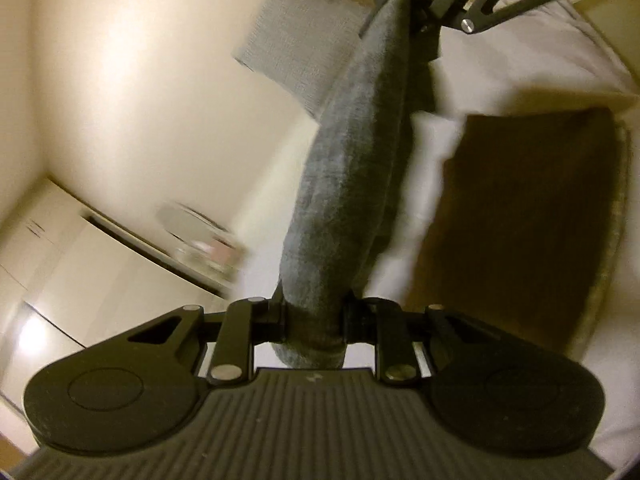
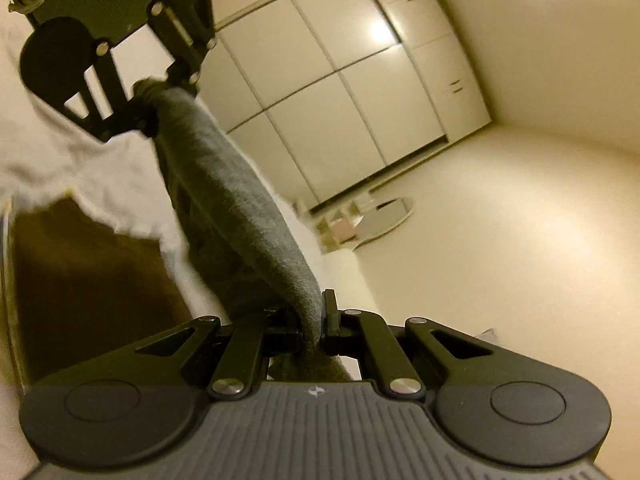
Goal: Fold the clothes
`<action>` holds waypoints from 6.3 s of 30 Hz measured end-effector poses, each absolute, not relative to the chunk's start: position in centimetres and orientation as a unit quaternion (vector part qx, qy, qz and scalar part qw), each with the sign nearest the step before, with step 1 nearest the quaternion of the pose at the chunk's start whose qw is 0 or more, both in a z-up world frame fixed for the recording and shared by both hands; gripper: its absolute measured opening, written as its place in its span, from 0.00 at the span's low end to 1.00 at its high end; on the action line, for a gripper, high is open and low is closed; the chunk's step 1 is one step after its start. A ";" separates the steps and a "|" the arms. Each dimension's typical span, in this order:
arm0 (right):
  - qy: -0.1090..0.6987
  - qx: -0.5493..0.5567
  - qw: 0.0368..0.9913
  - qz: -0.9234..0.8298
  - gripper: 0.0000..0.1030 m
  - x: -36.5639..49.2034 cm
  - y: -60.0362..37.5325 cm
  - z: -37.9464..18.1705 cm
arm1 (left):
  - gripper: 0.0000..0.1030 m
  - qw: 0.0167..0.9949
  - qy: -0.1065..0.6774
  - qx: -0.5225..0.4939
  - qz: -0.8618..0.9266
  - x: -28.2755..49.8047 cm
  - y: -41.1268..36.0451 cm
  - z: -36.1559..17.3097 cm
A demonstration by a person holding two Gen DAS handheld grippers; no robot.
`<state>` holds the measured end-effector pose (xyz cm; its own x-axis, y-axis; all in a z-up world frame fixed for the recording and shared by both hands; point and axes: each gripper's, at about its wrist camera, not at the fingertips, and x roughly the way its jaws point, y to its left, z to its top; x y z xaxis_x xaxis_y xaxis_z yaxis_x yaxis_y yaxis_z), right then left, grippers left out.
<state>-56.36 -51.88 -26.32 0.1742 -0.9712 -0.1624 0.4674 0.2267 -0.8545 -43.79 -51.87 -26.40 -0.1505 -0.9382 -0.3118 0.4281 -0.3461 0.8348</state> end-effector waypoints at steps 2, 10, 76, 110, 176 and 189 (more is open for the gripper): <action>0.420 -0.310 0.698 -0.490 0.03 -56.2 -53.0 -31.1 | 0.21 0.454 -0.260 0.477 -0.706 -44.0 -52.9 -31.8; 0.458 -0.308 0.689 -0.469 0.31 -57.4 -51.7 -35.6 | 0.49 0.464 -0.284 0.474 -0.693 -42.7 -52.6 -37.2; 0.264 -0.017 0.765 -0.587 0.13 -61.8 -54.8 -31.2 | 0.28 0.540 -0.180 0.357 -0.741 -39.4 -52.9 -33.9; 0.159 0.154 0.768 -0.601 0.14 -67.3 -61.7 -29.7 | 0.28 0.553 -0.146 0.351 -0.742 -38.9 -53.9 -34.8; 0.205 0.222 0.683 -0.665 0.85 -58.6 -45.8 -38.9 | 1.00 0.600 0.195 0.256 -0.732 -38.4 -49.1 -38.4; 0.212 0.221 0.689 -0.657 0.86 -58.8 -45.7 -38.9 | 0.99 0.594 0.198 0.252 -0.738 -38.1 -49.1 -38.3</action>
<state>-58.78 -45.73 -38.91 0.0471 -0.8115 -0.5825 0.9989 0.0388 0.0267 -38.09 -49.07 -38.33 -0.1682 -0.7766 -0.6071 0.9763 -0.2162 0.0060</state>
